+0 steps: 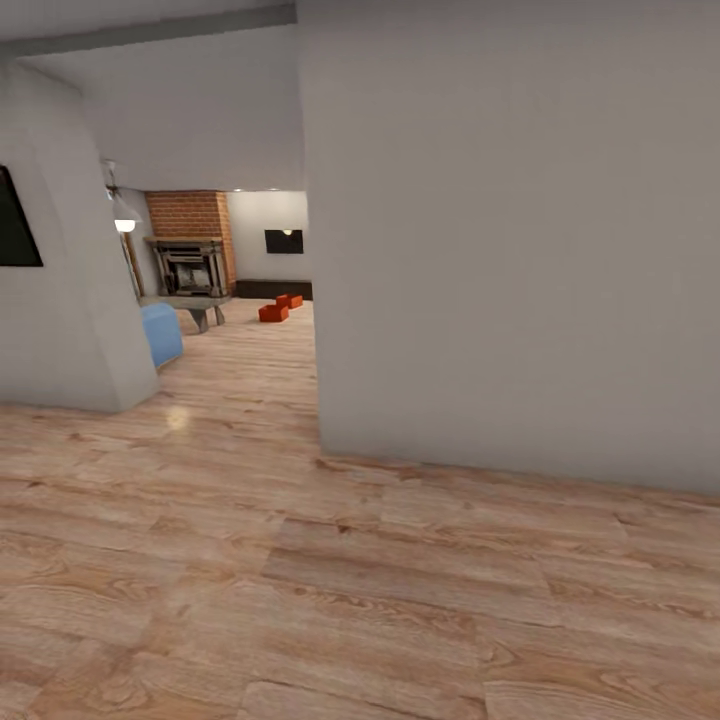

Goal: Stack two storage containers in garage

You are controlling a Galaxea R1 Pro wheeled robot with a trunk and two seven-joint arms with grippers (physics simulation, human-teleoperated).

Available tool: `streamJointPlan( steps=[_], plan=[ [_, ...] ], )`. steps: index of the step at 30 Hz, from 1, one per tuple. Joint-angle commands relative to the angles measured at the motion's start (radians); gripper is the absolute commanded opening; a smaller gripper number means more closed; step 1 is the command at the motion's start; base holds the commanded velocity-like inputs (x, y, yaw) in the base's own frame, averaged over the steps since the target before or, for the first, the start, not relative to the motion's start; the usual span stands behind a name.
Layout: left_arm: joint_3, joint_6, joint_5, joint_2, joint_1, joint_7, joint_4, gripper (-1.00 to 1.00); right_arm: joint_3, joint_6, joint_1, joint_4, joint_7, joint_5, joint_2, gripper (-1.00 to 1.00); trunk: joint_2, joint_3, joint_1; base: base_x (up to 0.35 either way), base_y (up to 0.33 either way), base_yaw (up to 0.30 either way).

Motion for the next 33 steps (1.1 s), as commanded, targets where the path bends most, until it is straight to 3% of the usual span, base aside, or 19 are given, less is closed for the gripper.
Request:
streamJointPlan(
  steps=[1, 18, 33],
  plan=[
    [0.000, -0.002, 0.006, 0.000, 0.000, 0.001, -0.001, 1.00, 0.007, -0.006, -0.001, 0.003, 0.006, -0.011, 0.000, 1.00, 0.000, -0.001, 0.001, 0.325, 0.000, 0.268],
    [0.000, -0.003, 0.006, 0.000, 0.000, 0.001, -0.001, 1.00, 0.007, -0.006, -0.001, 0.003, 0.005, -0.011, 0.000, 1.00, 0.000, -0.001, 0.001, 0.325, 0.000, 0.265],
    [0.000, -0.006, 0.006, 0.000, 0.000, 0.002, -0.001, 1.00, 0.009, -0.009, -0.001, 0.002, 0.006, -0.008, -0.001, 1.00, 0.000, -0.001, 0.001, 0.325, 0.000, 0.032]
  ],
)
